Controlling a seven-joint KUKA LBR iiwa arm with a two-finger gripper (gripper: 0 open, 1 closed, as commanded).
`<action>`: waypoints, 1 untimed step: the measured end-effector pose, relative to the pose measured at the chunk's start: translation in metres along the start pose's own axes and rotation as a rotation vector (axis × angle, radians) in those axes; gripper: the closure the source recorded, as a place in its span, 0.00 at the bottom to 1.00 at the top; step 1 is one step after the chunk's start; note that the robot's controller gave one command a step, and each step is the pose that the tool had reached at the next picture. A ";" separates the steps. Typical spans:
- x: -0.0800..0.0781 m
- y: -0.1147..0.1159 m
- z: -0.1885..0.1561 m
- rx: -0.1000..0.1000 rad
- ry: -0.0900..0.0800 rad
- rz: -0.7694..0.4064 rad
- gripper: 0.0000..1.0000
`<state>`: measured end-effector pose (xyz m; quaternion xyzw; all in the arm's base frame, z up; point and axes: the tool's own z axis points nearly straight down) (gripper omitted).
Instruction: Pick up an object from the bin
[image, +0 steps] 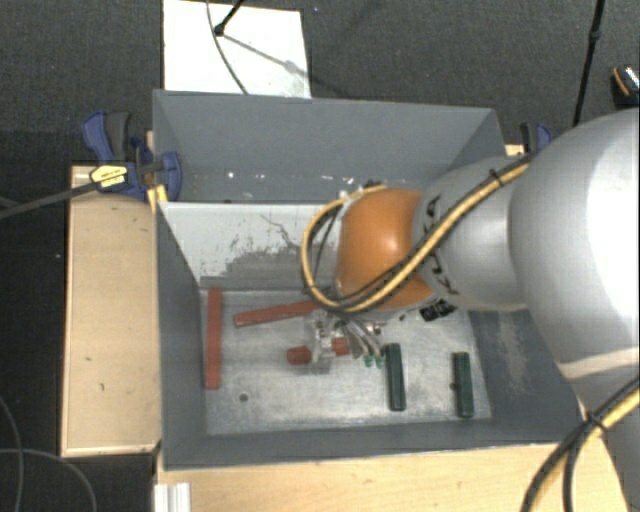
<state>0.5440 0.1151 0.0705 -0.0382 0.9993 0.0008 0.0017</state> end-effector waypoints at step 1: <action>0.016 -0.023 -0.150 0.001 -0.006 0.021 1.00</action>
Offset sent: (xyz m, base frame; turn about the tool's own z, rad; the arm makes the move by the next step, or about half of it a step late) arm -0.0165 -0.0244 0.1446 0.0157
